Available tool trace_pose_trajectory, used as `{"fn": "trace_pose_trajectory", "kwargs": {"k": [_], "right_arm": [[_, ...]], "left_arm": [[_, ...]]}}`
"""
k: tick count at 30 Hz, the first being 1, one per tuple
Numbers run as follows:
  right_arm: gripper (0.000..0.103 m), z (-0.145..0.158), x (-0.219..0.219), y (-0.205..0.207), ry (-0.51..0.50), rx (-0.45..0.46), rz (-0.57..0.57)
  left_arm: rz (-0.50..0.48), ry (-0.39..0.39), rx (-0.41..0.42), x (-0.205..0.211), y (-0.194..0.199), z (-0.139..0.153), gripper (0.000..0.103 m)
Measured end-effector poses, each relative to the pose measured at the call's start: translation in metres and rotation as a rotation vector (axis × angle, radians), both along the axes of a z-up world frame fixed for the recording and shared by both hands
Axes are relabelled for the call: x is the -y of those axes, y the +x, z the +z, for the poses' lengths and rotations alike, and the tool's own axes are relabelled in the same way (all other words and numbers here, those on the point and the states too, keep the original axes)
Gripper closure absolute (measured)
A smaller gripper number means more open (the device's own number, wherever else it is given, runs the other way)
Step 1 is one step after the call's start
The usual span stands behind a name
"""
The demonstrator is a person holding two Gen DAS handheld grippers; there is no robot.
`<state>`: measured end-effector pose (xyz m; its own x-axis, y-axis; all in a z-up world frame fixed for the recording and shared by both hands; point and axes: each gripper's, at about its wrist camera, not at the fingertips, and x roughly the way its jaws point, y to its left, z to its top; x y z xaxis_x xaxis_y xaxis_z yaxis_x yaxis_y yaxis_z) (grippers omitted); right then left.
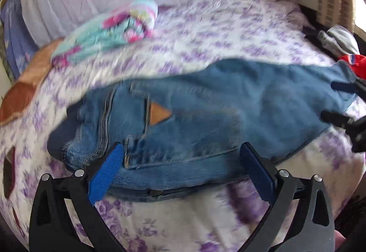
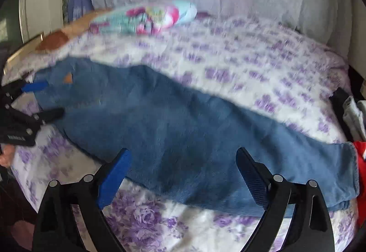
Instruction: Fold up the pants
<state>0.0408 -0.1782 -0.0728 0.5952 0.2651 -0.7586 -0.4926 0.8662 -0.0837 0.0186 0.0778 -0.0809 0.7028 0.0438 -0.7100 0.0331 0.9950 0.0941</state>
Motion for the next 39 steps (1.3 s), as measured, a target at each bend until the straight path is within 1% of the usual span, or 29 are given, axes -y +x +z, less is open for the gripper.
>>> {"fn": "trace_pose_trajectory", "kwargs": {"k": [1, 2, 3, 4, 6, 8, 10, 12, 13, 14, 15, 16, 17, 18, 20, 21, 22, 24, 25, 26, 28, 30, 32, 33, 34, 35, 36, 38, 39], "right_arm": [[0.004, -0.014, -0.006, 0.004, -0.052, -0.029, 0.013], [0.004, -0.008, -0.007, 0.001, -0.051, 0.015, 0.014], [0.004, -0.004, -0.009, 0.003, -0.057, -0.022, 0.02], [0.004, 0.003, -0.009, 0.007, -0.039, -0.034, 0.019], [0.004, 0.027, -0.014, 0.015, 0.077, 0.001, 0.044], [0.004, 0.042, -0.031, 0.03, 0.197, -0.008, 0.103], [0.004, 0.047, -0.05, 0.047, 0.269, -0.014, 0.141], [0.004, 0.039, -0.073, 0.067, 0.302, -0.065, 0.163], [0.004, 0.029, -0.084, 0.078, 0.308, -0.111, 0.182], [0.003, 0.01, -0.095, 0.093, 0.278, -0.192, 0.184], [0.003, -0.004, -0.101, 0.102, 0.247, -0.222, 0.165], [0.003, 0.001, -0.104, 0.101, 0.237, -0.184, 0.161], [0.003, 0.008, -0.11, 0.097, 0.205, -0.189, 0.148], [0.003, 0.017, -0.113, 0.092, 0.225, -0.183, 0.148], [0.003, 0.036, -0.119, 0.08, 0.365, -0.173, 0.256], [0.003, 0.038, -0.123, 0.077, 0.388, -0.169, 0.283], [0.003, 0.037, -0.129, 0.077, 0.385, -0.162, 0.293], [0.004, 0.014, -0.145, 0.093, 0.275, -0.174, 0.261], [0.003, -0.002, -0.148, 0.103, 0.266, -0.238, 0.257], [0.004, 0.003, -0.143, 0.099, 0.292, -0.22, 0.241], [0.004, 0.019, -0.136, 0.083, 0.299, -0.2, 0.228], [0.004, 0.038, -0.115, 0.06, 0.335, -0.108, 0.236], [0.004, 0.037, -0.089, 0.047, 0.33, -0.056, 0.168], [0.004, 0.028, -0.075, 0.05, 0.326, -0.068, 0.116], [0.004, 0.013, -0.064, 0.057, 0.315, -0.104, 0.06], [0.003, -0.008, -0.053, 0.07, 0.338, -0.181, 0.04], [0.004, -0.005, -0.042, 0.07, 0.413, -0.172, 0.048], [0.004, 0.007, -0.022, 0.065, 0.5, -0.189, -0.022], [0.004, 0.013, -0.01, 0.059, 0.557, -0.172, -0.03]], "left_arm": [[-0.018, 0.002, 0.017, -0.001, -0.006, -0.003, 0.004], [-0.036, 0.033, 0.048, 0.002, -0.015, -0.002, 0.004], [-0.053, 0.049, 0.065, 0.003, -0.021, -0.001, 0.004], [-0.07, 0.041, 0.084, 0.001, -0.026, 0.003, 0.005], [-0.082, -0.009, 0.109, -0.006, -0.027, 0.013, 0.005], [-0.079, -0.067, 0.15, -0.015, -0.026, 0.022, 0.005], [-0.046, -0.071, 0.125, -0.021, -0.017, 0.019, 0.005], [-0.014, -0.051, 0.082, -0.027, -0.011, 0.004, 0.005], [-0.019, -0.044, 0.08, -0.027, -0.012, 0.001, 0.005], [-0.024, -0.038, 0.093, -0.026, -0.016, -0.001, 0.005], [-0.028, -0.034, 0.101, -0.026, -0.02, -0.001, 0.004], [-0.031, -0.028, 0.106, -0.027, -0.021, 0.0, 0.004], [-0.032, -0.034, 0.106, -0.029, -0.023, -0.001, 0.004], [-0.036, -0.045, 0.108, -0.031, -0.024, -0.001, 0.004], [-0.036, -0.047, 0.107, -0.031, -0.022, 0.0, 0.004], [-0.033, -0.037, 0.105, -0.03, -0.021, -0.001, 0.004], [-0.03, -0.023, 0.102, -0.029, -0.02, -0.002, 0.004], [-0.03, -0.015, 0.104, -0.027, -0.021, -0.002, 0.004], [-0.038, -0.02, 0.109, -0.027, -0.022, -0.002, 0.004], [-0.038, -0.016, 0.11, -0.027, -0.022, -0.002, 0.004], [-0.033, -0.021, 0.106, -0.028, -0.022, -0.003, 0.004], [-0.034, -0.018, 0.104, -0.028, -0.022, -0.003, 0.004], [-0.032, -0.006, 0.102, -0.027, -0.022, -0.003, 0.004], [-0.029, -0.001, 0.1, -0.026, -0.021, -0.003, 0.004], [-0.027, 0.002, 0.098, -0.026, -0.02, -0.003, 0.004], [-0.029, 0.006, 0.097, -0.025, -0.019, -0.003, 0.004], [-0.027, 0.021, 0.095, -0.024, -0.018, -0.003, 0.004], [-0.028, 0.036, 0.081, -0.022, -0.017, -0.002, 0.004], [-0.026, 0.037, 0.075, -0.022, -0.017, 0.0, 0.004]]}}
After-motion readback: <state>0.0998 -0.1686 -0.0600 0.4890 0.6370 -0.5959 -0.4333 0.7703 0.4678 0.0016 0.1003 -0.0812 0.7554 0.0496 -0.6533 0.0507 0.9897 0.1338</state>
